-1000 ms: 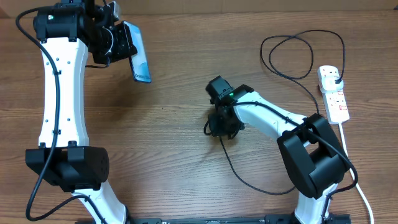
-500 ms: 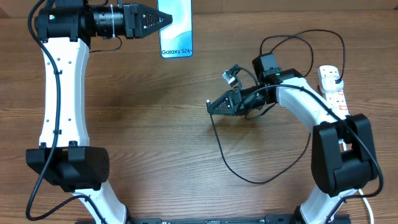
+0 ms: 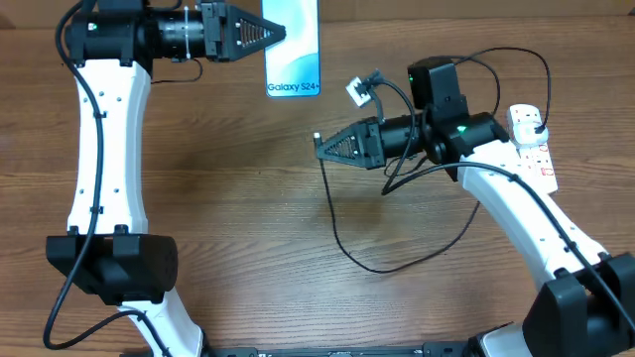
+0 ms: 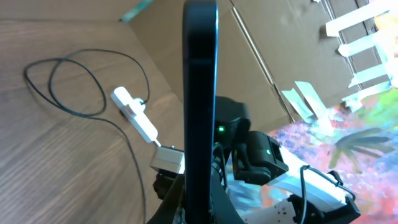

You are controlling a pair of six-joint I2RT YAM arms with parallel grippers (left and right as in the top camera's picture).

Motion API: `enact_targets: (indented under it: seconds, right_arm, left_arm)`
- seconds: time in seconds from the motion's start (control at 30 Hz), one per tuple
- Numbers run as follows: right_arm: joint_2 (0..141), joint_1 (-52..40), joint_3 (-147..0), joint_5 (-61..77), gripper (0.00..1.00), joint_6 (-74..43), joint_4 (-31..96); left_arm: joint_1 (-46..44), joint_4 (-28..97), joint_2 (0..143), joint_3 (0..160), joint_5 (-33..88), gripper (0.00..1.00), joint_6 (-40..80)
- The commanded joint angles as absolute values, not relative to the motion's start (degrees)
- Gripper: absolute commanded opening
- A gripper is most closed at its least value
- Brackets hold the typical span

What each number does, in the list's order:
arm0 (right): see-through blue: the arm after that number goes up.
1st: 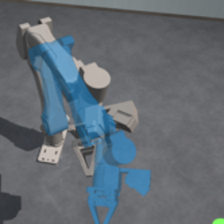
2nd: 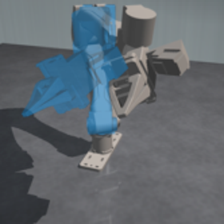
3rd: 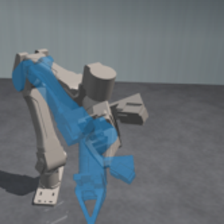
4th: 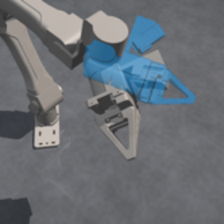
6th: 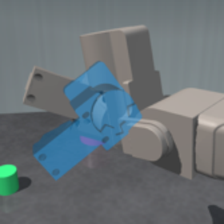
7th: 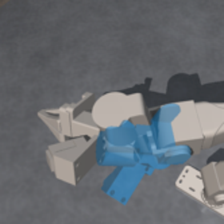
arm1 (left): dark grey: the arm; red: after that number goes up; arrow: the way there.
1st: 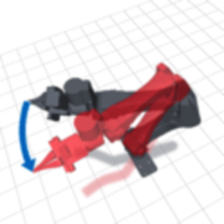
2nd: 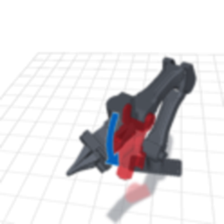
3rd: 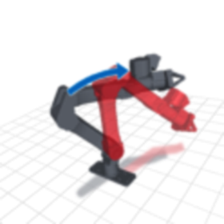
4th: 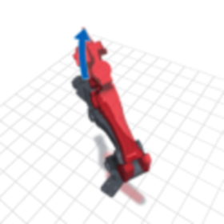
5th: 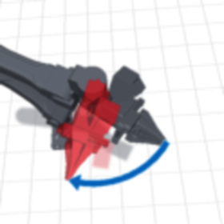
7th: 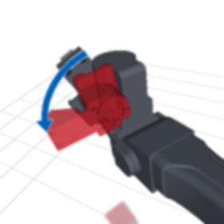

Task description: Plug charger to phone and switch on socket

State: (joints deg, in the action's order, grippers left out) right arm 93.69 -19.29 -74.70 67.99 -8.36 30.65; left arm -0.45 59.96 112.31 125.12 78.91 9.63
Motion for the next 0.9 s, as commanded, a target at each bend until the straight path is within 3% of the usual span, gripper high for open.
enact_targets:
  seconds: [0.0,0.17,0.53,0.87]
  right_arm:
    - [92.7,-20.4,-75.7,67.1,0.04,-15.2,27.4]
    - [92.7,-20.6,-75.7,73.7,0.04,-25.4,13.4]
    - [92.7,-20.6,-75.7,73.9,0.04,-39.2,-0.1]
    - [92.7,-22.5,-75.7,76.4,0.04,-39.3,-4.4]
  left_arm:
    - [-1.5,59.6,112.1,126.1,82.0,0.04,11.2]
    - [-1.5,57.9,112.1,126.1,87.7,0.04,11.2]
    - [-1.5,55.4,112.1,126.1,90.5,0.04,11.2]
    - [-1.5,52.8,112.1,126.1,89.4,0.04,12.5]
